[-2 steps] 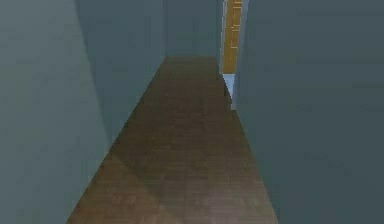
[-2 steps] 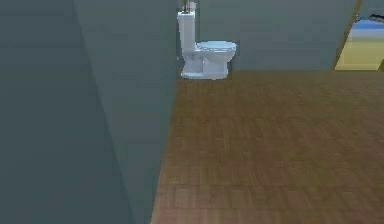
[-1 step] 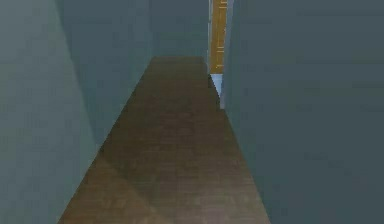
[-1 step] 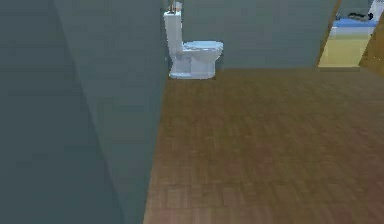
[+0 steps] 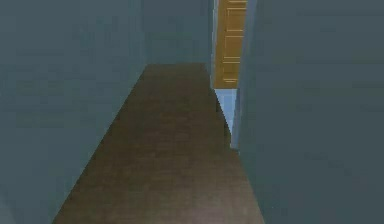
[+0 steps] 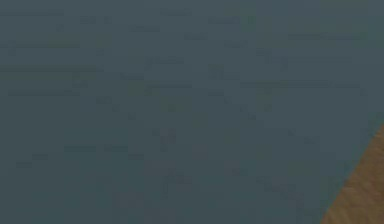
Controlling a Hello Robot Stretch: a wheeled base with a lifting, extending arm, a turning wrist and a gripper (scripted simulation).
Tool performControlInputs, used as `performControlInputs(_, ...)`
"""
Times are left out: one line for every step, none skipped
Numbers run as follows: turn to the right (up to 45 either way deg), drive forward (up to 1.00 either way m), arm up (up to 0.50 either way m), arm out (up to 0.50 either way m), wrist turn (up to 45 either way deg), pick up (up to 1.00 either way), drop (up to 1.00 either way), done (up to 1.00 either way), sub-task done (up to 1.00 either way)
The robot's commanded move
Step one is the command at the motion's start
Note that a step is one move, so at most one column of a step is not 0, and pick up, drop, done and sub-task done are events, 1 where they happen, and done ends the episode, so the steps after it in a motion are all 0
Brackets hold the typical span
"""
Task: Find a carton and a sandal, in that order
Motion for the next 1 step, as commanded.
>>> performControlInputs(0.0, 1.0, 0.0, 0.0, 0.0, 0.0, 0.0, 0.0, 0.0)
